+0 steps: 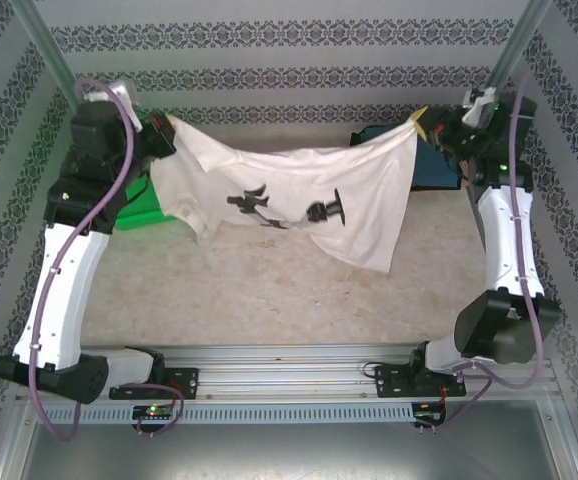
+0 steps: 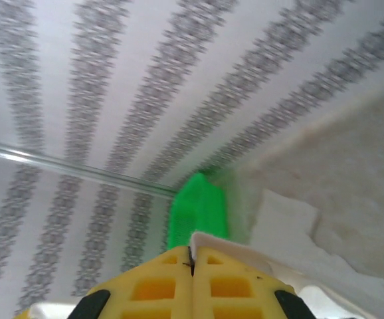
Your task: Fold and stack the t-shirts
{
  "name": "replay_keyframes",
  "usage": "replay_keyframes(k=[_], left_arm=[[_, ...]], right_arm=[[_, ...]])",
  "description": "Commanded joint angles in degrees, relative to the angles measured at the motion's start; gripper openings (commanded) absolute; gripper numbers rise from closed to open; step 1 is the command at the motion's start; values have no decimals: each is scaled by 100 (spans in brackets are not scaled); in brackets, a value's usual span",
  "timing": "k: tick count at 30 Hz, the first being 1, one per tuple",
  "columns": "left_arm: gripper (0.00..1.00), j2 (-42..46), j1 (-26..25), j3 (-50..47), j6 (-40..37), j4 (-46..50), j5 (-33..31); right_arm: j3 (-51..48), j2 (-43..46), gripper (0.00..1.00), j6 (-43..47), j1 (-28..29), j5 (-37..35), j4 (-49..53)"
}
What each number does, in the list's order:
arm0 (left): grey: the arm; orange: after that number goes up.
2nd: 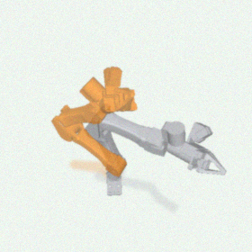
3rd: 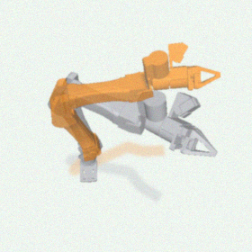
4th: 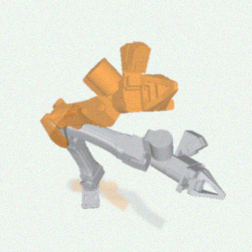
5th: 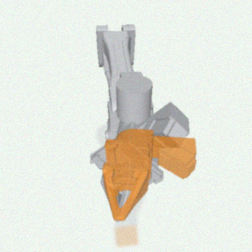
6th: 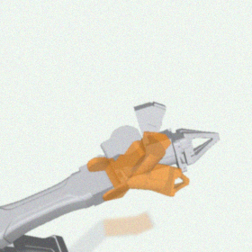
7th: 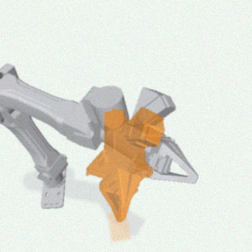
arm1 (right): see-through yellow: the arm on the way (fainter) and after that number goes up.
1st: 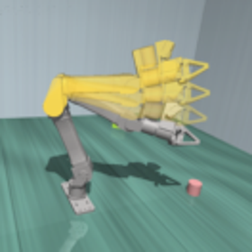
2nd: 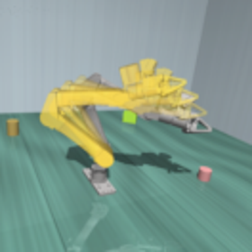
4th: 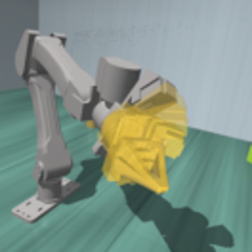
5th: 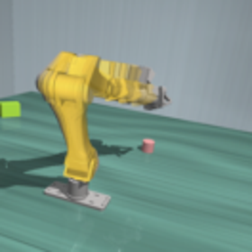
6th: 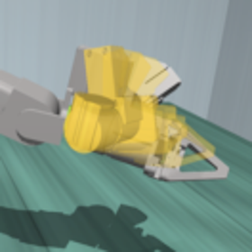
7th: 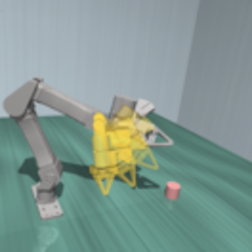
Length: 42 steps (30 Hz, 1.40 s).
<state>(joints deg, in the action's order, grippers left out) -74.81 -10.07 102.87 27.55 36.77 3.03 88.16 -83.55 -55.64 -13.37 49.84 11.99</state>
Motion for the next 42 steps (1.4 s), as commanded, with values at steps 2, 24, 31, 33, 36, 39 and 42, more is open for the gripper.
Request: replay_keyframes(k=[2,24,31,33,36,39,42], left_arm=[[0,-299,75,1211,-544,-139,147],[0,-3400,679,4979,281,-100,2053],[0,-4891,1250,5770,2251,-2416,2916],[0,-5167,1379,5852,2831,-3218,2883],[0,-5373,1527,5990,3117,-3754,2744],[0,-5302,1633,5999,3012,-3958,2587],[0,-5234,1772,6033,2969,-4303,2514]], right_arm=[[617,409,0,-928,-188,442,-842],[1944,-663,0,-1239,-499,194,-925],[4400,-2768,0,-1381,-219,309,-777],[5508,-3492,0,-1556,-217,324,-607],[7196,-4542,0,-2109,-258,267,-637],[8284,-5368,0,-3014,-360,18,-1420],[8174,-5529,0,-3602,-532,-336,-2423]])
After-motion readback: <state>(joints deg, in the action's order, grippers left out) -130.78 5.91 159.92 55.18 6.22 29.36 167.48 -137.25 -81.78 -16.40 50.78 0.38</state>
